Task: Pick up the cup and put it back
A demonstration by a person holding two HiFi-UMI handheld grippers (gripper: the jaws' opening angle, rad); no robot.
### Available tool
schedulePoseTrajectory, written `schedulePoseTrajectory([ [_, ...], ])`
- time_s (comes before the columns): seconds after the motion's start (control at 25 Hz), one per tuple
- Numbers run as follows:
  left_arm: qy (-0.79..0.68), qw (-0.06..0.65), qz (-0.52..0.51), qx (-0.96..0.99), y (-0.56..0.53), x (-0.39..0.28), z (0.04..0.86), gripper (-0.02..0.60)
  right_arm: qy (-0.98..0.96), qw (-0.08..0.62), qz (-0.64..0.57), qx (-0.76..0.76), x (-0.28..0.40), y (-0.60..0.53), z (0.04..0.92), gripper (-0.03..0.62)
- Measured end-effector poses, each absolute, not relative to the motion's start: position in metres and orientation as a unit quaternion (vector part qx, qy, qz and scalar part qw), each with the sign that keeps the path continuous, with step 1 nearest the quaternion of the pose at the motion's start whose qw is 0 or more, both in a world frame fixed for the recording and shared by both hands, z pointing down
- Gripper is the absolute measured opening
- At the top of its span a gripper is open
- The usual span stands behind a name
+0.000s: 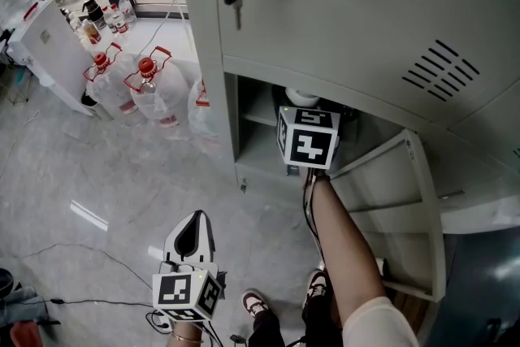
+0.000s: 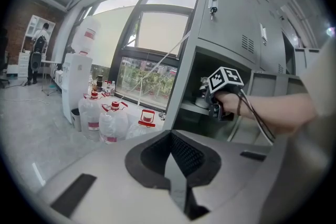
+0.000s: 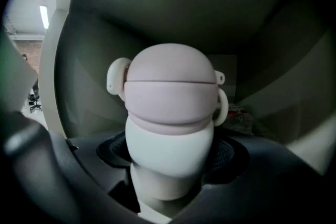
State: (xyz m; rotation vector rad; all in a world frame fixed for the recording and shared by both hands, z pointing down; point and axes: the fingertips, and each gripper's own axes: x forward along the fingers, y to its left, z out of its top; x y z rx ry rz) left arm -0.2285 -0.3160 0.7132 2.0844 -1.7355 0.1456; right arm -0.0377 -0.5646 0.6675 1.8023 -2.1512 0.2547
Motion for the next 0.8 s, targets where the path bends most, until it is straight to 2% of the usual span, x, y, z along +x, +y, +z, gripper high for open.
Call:
schedulePoseTrajectory([
  [0.36, -0.629, 0.212, 0.053, 0.746, -0.310, -0.233, 0.711, 0.003, -0.758, 0.174, 0.088, 0.623, -0.041, -0.562, 0.670, 0.393],
  [0.8, -0.630, 0.207, 0.051, 0.747, -0.307, -0.232, 0.700, 0.003, -0.757, 0.174, 0.091, 0.624, -0.035, -0.547, 0.670, 0.407],
])
